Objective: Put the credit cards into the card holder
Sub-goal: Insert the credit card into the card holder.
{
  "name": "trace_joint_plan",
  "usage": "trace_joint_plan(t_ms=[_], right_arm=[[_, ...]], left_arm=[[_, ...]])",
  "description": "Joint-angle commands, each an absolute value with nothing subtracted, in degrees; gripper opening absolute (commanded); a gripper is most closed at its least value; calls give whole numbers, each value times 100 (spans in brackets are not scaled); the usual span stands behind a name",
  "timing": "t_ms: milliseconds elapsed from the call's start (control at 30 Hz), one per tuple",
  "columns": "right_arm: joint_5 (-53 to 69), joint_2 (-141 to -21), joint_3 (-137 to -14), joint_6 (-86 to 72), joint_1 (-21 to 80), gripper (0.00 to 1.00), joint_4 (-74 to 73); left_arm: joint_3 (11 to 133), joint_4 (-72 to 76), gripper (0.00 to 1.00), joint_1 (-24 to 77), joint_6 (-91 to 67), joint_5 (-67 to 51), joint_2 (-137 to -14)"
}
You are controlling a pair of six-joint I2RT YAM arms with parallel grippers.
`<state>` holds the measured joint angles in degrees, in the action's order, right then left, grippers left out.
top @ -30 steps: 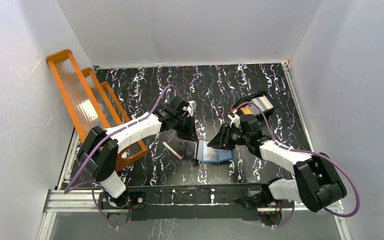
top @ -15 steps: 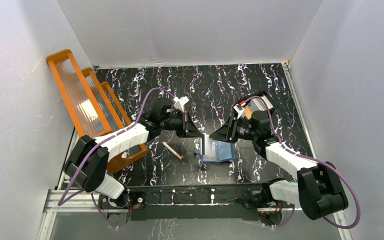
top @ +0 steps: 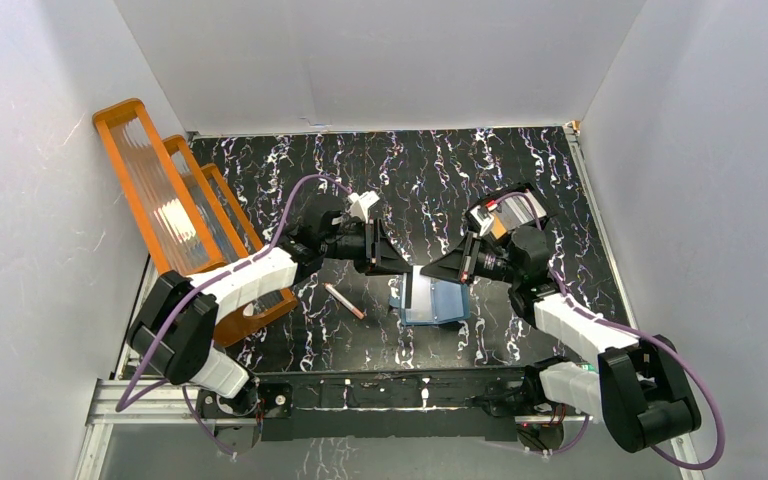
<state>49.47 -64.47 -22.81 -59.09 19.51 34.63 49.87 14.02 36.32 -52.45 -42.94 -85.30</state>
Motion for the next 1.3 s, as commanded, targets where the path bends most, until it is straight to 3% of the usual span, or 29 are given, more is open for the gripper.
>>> trace_joint_plan(t_ms=[0,100,400,467,567,733,933,1133,1267], right_arm=[[4757,-6172,-2107,-6736,1933,0,4617],[4697,-6096,-2162,-6893,1932,0,4748],[4623,-6171,-2234,-7017,1932,0,4755],[4619,-6184,-2224,-7028,1929,0,4755],[4576,-6208,-2235,-6989,1934,1,4682],[4508,-6222,-2341,-6672,1934,12,3932],[3815,-5909,-2725,-5631,1934,44,1646],[2267,-5685,-3300,-4307,1934,55,-651],[1647,-5976,-3521,-3610,1934,57,-1415]], left_arm=[[4903,1481,42,3573,-5353,-4333,-8039],[4657,2042,48,3568,-5638,-4334,-7883],[4369,3269,36,3567,-6379,-4741,-8103],[4350,3281,29,3581,-6376,-4746,-8111],[4298,3381,2,3599,-6405,-4744,-8123],[4158,3409,0,3604,-6341,-4623,-8086],[4340,2224,0,3606,-5524,-4075,-8136],[4603,1640,0,3731,-5188,-3423,-8534],[4750,1781,0,3838,-5337,-3310,-8914]])
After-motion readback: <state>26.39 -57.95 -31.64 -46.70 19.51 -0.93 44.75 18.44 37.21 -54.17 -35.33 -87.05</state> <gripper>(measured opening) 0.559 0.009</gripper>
